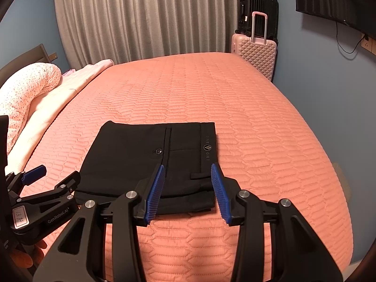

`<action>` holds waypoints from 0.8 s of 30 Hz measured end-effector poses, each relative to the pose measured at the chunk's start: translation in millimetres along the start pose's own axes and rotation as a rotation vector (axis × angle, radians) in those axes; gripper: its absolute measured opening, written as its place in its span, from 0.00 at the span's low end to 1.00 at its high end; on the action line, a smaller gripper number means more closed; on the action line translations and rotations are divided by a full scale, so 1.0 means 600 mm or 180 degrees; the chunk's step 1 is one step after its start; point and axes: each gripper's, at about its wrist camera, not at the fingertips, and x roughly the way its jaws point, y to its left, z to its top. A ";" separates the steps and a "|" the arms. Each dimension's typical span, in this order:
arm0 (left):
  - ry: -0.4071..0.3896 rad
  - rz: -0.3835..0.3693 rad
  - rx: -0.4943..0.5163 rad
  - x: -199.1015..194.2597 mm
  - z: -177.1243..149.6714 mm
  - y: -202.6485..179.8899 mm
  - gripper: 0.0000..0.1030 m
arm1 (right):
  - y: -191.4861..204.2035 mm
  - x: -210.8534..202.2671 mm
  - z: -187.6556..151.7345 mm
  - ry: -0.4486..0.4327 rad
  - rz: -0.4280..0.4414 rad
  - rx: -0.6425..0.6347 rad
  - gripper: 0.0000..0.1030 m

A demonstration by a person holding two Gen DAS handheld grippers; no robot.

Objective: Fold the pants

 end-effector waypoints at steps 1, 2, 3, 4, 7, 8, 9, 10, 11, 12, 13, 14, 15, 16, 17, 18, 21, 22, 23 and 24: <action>0.0000 -0.0001 -0.0004 0.000 -0.001 0.000 0.76 | 0.000 0.000 0.000 -0.0001 0.0002 -0.0002 0.40; 0.0004 -0.0003 -0.0007 0.000 -0.001 0.001 0.76 | 0.000 -0.001 0.001 -0.0004 0.0000 -0.0002 0.40; 0.0004 -0.0004 -0.0012 -0.001 -0.001 0.002 0.76 | 0.000 -0.001 0.001 -0.0009 0.0000 -0.0001 0.40; 0.0004 0.0000 -0.0011 -0.001 -0.001 0.002 0.76 | -0.001 -0.002 0.001 -0.0011 0.0000 0.0000 0.40; -0.0009 0.0001 -0.0006 -0.005 0.000 0.001 0.76 | -0.003 -0.004 0.002 -0.0024 -0.0005 0.0005 0.40; -0.0012 0.0001 -0.0003 -0.005 0.000 0.000 0.76 | -0.003 -0.004 0.002 -0.0023 -0.0008 0.0008 0.40; -0.0016 0.0001 -0.0004 -0.005 0.000 0.000 0.76 | -0.003 -0.005 0.002 -0.0024 -0.0004 0.0015 0.40; -0.0018 0.0001 -0.0006 -0.005 0.001 0.000 0.76 | -0.004 -0.006 0.002 -0.0024 0.0005 0.0021 0.40; -0.0024 -0.0002 -0.0006 -0.006 0.001 -0.001 0.76 | -0.004 -0.006 0.002 -0.0024 0.0004 0.0022 0.40; -0.0027 -0.0004 -0.0003 -0.007 0.002 -0.001 0.76 | -0.004 -0.006 0.002 -0.0028 0.0001 0.0017 0.40; -0.0026 -0.0002 -0.0001 -0.007 0.002 -0.001 0.76 | -0.004 -0.007 0.002 -0.0030 0.0001 0.0014 0.40; -0.0025 -0.0007 -0.0002 -0.007 0.002 -0.001 0.76 | -0.004 -0.007 0.001 -0.0025 0.0004 0.0018 0.40; -0.0027 -0.0012 -0.0002 -0.007 0.002 -0.001 0.76 | -0.004 -0.008 0.001 -0.0026 0.0004 0.0019 0.40; -0.0028 -0.0006 0.0000 -0.007 0.002 -0.002 0.76 | -0.004 -0.008 0.001 -0.0030 0.0004 0.0017 0.40; -0.0026 -0.0007 0.0002 -0.007 0.002 -0.003 0.76 | -0.004 -0.008 0.001 -0.0030 0.0003 0.0018 0.40; -0.0025 -0.0013 0.0003 -0.007 0.002 -0.004 0.76 | -0.005 -0.008 0.001 -0.0027 0.0002 0.0022 0.40; -0.0027 -0.0017 0.0009 -0.007 0.002 -0.005 0.76 | -0.008 -0.008 0.001 -0.0022 0.0005 0.0031 0.40; -0.0025 -0.0014 0.0011 -0.007 0.002 -0.005 0.76 | -0.008 -0.008 0.001 -0.0022 -0.0005 0.0026 0.40; -0.0024 -0.0018 0.0016 -0.006 0.002 -0.006 0.76 | -0.007 -0.007 0.001 -0.0022 -0.0004 0.0028 0.40; -0.0024 -0.0020 0.0018 -0.005 0.002 -0.007 0.76 | -0.008 -0.006 0.001 -0.0021 0.0003 0.0032 0.40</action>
